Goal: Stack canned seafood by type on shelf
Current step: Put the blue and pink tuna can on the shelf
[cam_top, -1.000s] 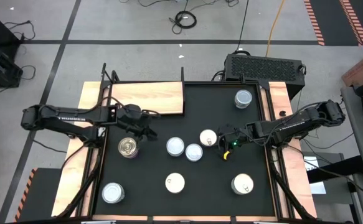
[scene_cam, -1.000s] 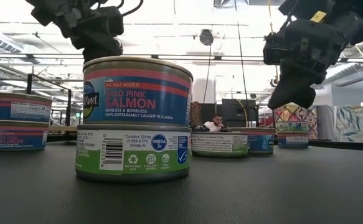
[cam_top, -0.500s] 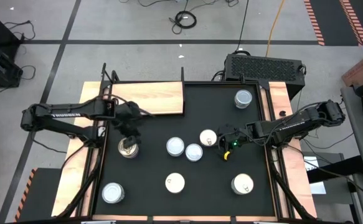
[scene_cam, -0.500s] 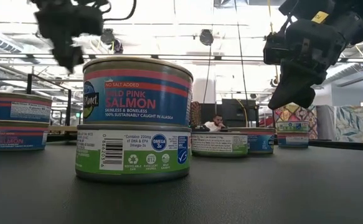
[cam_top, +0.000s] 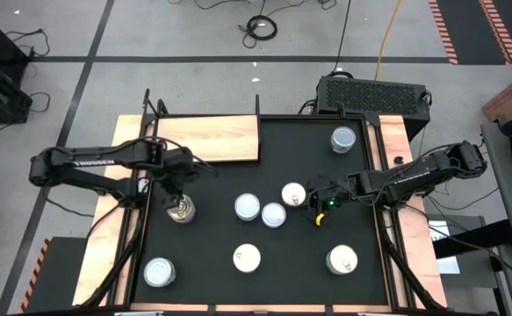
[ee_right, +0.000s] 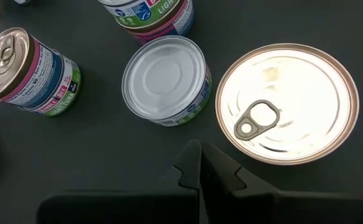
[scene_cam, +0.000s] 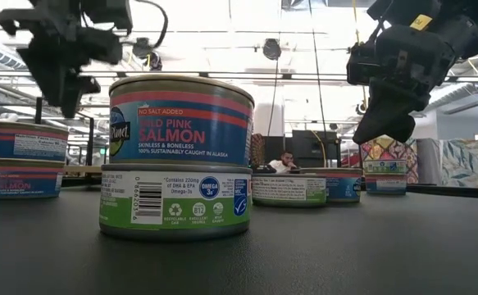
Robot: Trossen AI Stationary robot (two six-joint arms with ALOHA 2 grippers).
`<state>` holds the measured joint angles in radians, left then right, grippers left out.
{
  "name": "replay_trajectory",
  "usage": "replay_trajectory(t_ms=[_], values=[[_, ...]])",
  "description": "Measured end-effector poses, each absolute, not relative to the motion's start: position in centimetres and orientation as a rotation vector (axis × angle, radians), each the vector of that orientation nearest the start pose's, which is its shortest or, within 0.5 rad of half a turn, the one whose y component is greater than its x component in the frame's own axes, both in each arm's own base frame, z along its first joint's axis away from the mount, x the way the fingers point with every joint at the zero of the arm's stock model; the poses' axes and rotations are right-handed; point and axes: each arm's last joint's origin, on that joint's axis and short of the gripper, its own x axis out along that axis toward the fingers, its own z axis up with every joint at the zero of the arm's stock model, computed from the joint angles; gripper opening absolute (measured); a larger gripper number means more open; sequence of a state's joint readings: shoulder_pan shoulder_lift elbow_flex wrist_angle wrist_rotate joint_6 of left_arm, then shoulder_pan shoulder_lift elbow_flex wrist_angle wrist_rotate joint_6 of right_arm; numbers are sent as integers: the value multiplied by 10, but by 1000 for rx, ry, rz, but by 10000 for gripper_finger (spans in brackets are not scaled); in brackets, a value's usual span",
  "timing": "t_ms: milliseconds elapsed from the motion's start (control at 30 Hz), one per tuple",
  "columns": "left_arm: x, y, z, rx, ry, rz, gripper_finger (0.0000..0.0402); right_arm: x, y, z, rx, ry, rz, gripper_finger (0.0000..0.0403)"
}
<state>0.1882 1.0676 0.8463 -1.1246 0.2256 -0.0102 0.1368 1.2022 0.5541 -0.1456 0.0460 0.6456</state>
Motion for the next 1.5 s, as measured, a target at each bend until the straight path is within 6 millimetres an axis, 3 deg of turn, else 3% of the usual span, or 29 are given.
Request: replay_trajectory(t_ms=[167,500,600,1500], values=[[159,35,228,-333,1337,12,193,222,29,181,537,790,-172,0],[156,49,227,-438,1274,-6,173,222,29,181,535,791,-171,0],[154,48,216,-463,1286,-18,173,222,30,180,536,792,-172,0],[171,46,201,-483,1381,-66,168,222,31,181,537,792,-166,0]])
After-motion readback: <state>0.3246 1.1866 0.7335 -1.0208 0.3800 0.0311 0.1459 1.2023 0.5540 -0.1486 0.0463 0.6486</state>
